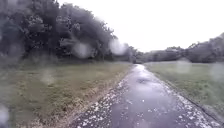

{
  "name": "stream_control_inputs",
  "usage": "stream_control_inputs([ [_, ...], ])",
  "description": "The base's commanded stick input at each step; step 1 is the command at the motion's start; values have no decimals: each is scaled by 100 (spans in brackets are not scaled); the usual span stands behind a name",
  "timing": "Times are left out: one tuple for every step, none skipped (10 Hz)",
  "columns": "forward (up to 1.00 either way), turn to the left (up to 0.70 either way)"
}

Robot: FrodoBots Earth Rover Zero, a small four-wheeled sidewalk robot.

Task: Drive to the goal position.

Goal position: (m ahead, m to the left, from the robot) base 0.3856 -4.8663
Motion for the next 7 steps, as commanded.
stream_control_inputs([
  [0,-45],
  [0,-36],
  [0,-26],
  [0,-16],
  [0,-6],
  [0,0],
  [0,0],
])
